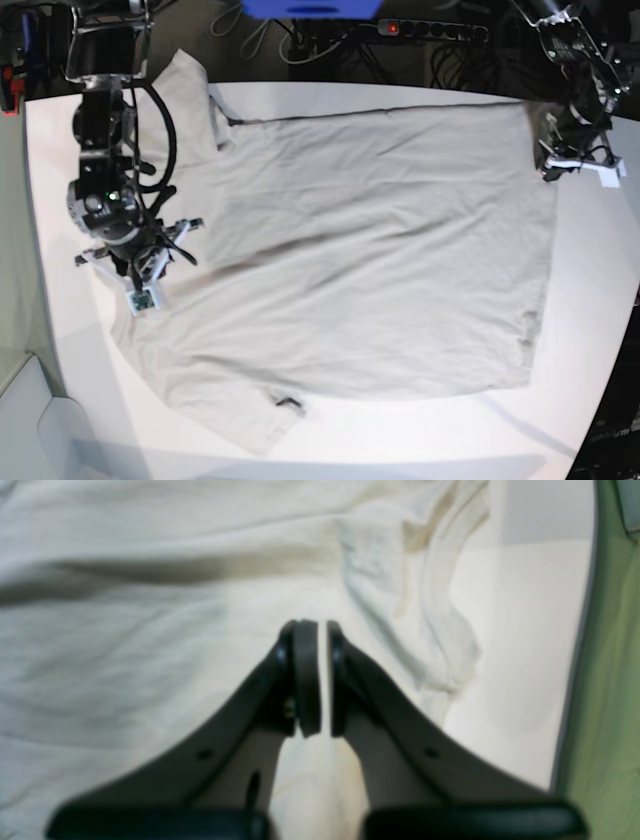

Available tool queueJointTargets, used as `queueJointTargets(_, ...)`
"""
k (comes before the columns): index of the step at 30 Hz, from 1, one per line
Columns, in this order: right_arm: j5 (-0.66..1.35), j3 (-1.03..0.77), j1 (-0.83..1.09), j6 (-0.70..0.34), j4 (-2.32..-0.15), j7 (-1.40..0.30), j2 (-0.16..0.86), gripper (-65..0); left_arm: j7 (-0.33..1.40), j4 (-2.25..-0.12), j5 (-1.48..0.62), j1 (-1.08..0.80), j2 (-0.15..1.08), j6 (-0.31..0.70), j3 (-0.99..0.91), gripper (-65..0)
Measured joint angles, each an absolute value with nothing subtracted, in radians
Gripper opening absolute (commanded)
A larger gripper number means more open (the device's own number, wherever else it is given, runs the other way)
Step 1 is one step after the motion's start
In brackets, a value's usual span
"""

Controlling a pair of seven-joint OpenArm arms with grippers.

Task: Layout the t-shirt on the table in an organized manner, then fold the t-shirt properly
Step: 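Drag the t-shirt hem outward with the right gripper to square it, then release the t-shirt and lift both grippers away from it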

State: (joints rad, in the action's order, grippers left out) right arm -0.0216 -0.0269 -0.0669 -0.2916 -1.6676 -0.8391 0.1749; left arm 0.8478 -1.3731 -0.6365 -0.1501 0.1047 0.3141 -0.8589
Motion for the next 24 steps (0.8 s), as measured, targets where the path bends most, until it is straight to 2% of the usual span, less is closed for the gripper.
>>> queueJointTargets(13, -0.023, -0.090, -0.007, -0.292, -1.739, -0.842, 0.182, -62.8, 0.829, -1.145, -0.547, 0.059, 0.208, 0.318, -0.862, -64.9)
queueJointTargets(24, -0.020, -0.097, 0.017, -0.292, -1.739, -0.838, 0.198, -62.8, 0.820, -1.116, -0.546, 0.078, 0.274, 0.317, -0.862, -64.9)
